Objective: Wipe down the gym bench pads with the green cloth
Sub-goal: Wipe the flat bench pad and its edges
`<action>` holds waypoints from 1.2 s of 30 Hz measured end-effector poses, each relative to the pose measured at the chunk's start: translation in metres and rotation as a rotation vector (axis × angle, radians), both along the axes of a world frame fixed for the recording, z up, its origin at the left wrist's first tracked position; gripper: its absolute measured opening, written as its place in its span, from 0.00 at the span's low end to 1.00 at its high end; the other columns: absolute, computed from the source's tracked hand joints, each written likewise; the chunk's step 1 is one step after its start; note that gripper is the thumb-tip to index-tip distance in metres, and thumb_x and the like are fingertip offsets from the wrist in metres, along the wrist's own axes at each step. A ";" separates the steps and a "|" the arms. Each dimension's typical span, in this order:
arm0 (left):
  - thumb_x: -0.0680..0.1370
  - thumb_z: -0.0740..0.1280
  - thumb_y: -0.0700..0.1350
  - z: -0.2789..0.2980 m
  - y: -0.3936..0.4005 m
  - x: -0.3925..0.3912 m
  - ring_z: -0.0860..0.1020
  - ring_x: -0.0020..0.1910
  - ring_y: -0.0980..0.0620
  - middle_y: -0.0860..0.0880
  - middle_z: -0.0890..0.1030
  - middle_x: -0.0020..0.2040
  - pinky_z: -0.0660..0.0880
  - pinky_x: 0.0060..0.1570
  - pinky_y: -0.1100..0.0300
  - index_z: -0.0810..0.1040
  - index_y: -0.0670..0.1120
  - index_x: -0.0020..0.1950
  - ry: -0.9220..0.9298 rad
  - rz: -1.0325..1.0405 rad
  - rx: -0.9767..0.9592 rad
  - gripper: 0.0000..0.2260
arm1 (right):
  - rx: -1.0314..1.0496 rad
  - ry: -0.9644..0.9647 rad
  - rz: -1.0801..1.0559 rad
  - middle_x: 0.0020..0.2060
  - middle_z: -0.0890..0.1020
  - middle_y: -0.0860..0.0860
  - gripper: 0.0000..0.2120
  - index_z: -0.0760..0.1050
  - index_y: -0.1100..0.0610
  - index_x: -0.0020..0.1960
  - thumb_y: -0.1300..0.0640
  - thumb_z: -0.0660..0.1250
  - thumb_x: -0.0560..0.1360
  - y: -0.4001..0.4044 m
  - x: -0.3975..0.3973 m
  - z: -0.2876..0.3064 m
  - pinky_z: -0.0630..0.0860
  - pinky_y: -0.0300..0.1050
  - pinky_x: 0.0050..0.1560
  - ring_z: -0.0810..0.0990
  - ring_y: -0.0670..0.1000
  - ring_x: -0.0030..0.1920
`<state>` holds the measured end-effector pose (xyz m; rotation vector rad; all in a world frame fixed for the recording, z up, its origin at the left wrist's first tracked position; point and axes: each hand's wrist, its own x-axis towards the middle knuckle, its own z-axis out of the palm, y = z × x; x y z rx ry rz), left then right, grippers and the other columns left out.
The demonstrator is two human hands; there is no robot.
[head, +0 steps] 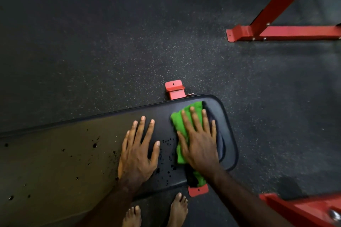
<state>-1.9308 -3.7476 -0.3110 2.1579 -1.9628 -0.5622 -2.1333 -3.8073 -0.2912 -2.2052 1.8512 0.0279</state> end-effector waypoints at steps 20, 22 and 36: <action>0.84 0.52 0.60 -0.003 0.001 0.000 0.46 0.84 0.50 0.53 0.47 0.85 0.52 0.81 0.44 0.50 0.56 0.85 0.015 -0.003 0.006 0.30 | -0.004 0.028 -0.222 0.83 0.60 0.50 0.29 0.60 0.44 0.82 0.40 0.56 0.82 -0.009 -0.035 -0.002 0.57 0.66 0.79 0.55 0.59 0.83; 0.84 0.53 0.60 -0.002 0.001 0.000 0.46 0.84 0.50 0.53 0.47 0.85 0.52 0.81 0.45 0.50 0.56 0.85 0.011 -0.003 0.004 0.30 | -0.004 -0.017 -0.369 0.83 0.60 0.51 0.29 0.61 0.45 0.82 0.40 0.56 0.82 -0.042 -0.010 -0.005 0.53 0.68 0.79 0.53 0.60 0.83; 0.84 0.53 0.60 0.002 0.002 0.000 0.46 0.84 0.51 0.53 0.49 0.85 0.51 0.81 0.46 0.52 0.56 0.85 -0.007 0.002 0.001 0.30 | 0.020 -0.076 -0.483 0.82 0.62 0.50 0.28 0.63 0.43 0.81 0.42 0.59 0.82 -0.059 -0.006 -0.004 0.52 0.67 0.79 0.55 0.59 0.82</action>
